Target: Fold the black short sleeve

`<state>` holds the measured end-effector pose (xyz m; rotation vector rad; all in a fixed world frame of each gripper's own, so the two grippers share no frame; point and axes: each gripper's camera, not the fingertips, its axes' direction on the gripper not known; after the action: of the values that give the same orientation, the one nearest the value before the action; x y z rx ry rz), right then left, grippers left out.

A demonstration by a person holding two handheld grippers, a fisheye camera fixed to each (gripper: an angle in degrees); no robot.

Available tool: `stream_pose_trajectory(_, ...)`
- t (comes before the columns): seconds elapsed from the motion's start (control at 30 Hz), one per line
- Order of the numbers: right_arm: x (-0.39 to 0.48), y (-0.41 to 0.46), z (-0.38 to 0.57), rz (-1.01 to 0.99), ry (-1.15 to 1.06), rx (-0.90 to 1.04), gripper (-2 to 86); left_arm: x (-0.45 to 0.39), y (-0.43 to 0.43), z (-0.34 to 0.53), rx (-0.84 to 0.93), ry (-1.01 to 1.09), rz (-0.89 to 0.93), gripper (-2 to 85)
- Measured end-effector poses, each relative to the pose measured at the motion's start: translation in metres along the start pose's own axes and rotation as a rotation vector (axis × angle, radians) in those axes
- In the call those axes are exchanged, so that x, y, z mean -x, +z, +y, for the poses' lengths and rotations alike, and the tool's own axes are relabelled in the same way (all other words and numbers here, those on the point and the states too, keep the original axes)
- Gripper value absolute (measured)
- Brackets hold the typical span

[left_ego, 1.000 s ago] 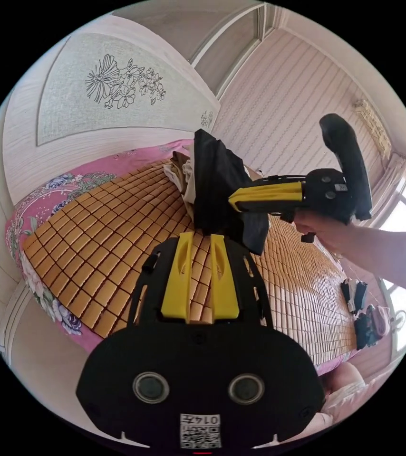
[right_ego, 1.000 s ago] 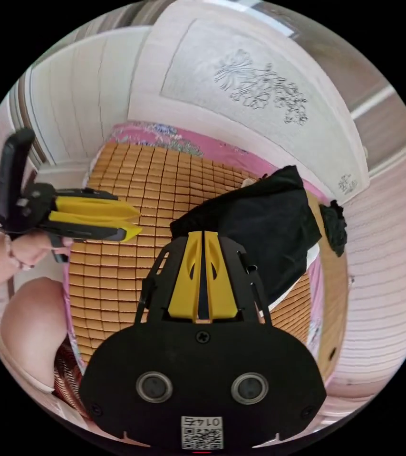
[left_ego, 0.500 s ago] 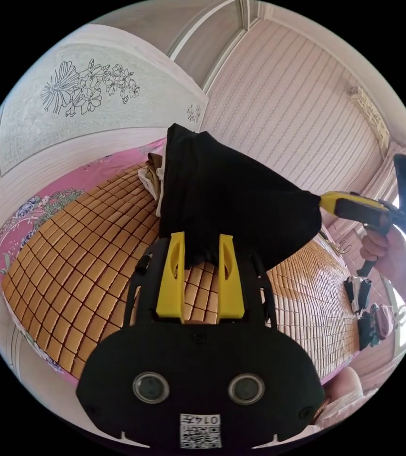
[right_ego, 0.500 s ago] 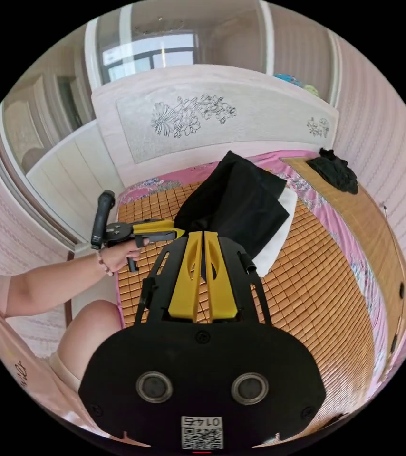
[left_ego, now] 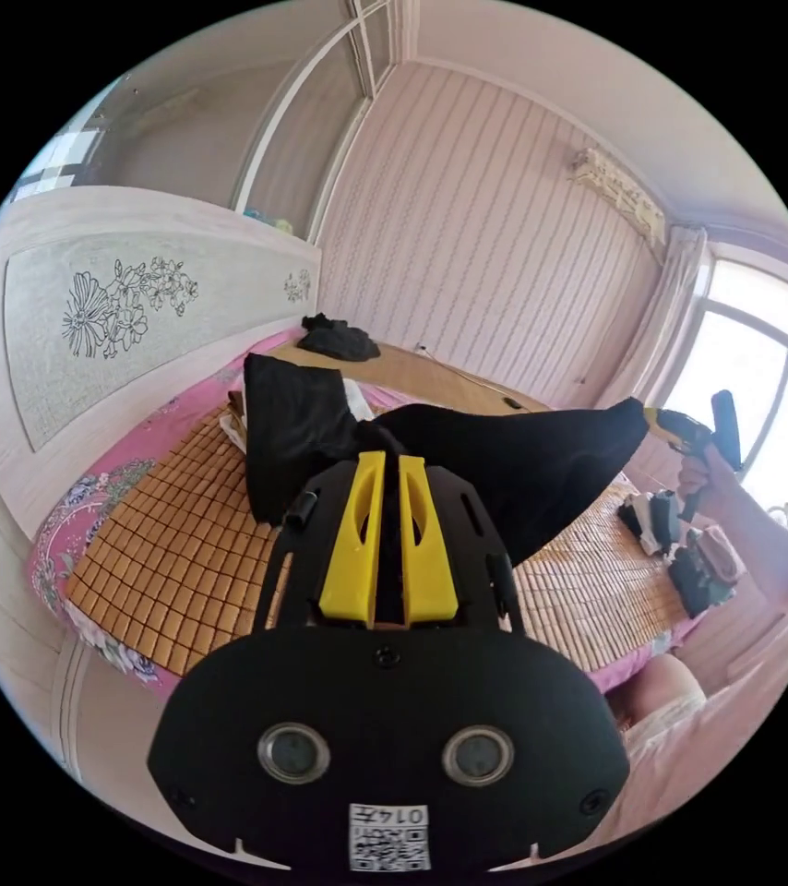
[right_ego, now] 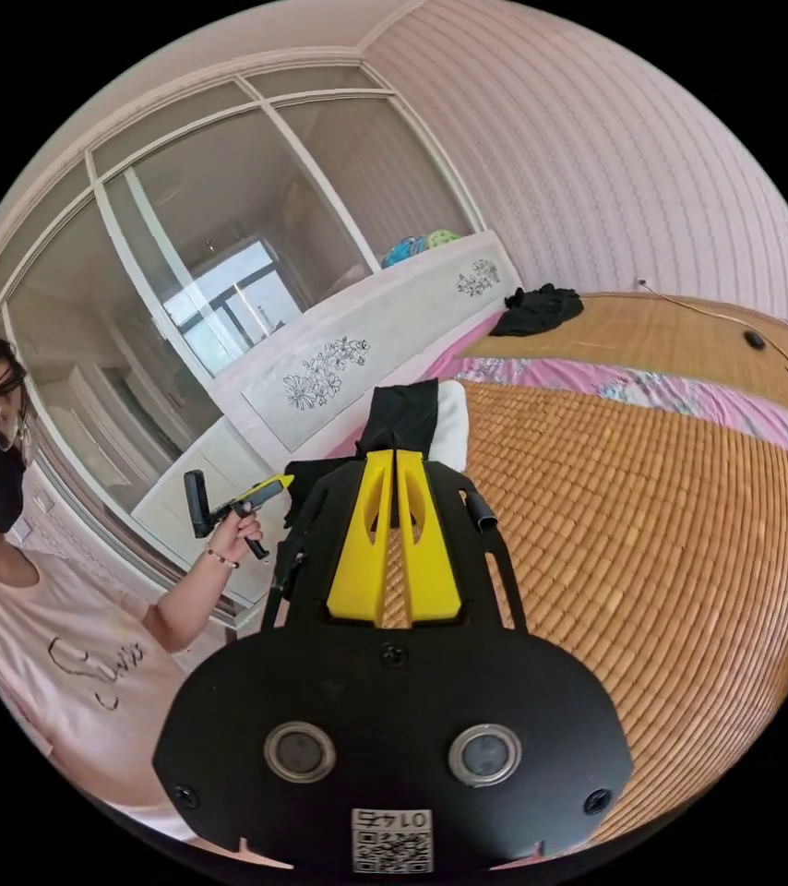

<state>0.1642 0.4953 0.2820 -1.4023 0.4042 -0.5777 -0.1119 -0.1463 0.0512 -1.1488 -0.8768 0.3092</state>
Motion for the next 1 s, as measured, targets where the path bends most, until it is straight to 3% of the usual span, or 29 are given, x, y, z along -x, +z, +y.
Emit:
stream_pose_trajectory(0.13,-0.036,-0.056,0.094,-0.063,0.167,0.038,-0.7,-0.036,-0.029,0.037,0.061,-0.067,0.142,0.2)
stream_pose_trajectory(0.27,-0.034,-0.102,0.147,-0.011,0.115,0.052,-0.6,-0.065,-0.030,0.044,0.072,-0.076,0.146,-0.1)
stream_pose_trajectory(0.43,-0.035,-0.177,0.179,0.046,0.110,-0.139,-0.3,-0.152,-0.005,-0.047,-0.017,0.150,0.197,0.8)
stream_pose_trajectory(0.6,-0.078,-0.203,0.237,0.286,0.349,-0.180,0.1,-0.257,0.054,-0.146,-0.157,0.269,0.268,4.9)
stream_pose_trajectory(0.77,-0.129,-0.186,0.301,0.509,0.597,-0.007,0.2,-0.313,0.172,-0.154,0.181,0.212,0.281,7.5)
stream_pose_trajectory(0.87,-0.146,-0.176,0.320,0.602,0.689,0.104,0.3,-0.319,0.203,-0.101,0.274,0.232,0.261,6.8)
stream_pose_trajectory(1.0,-0.146,-0.162,0.309,0.693,0.642,0.161,1.2,-0.314,0.251,-0.009,0.549,0.242,0.205,7.1)
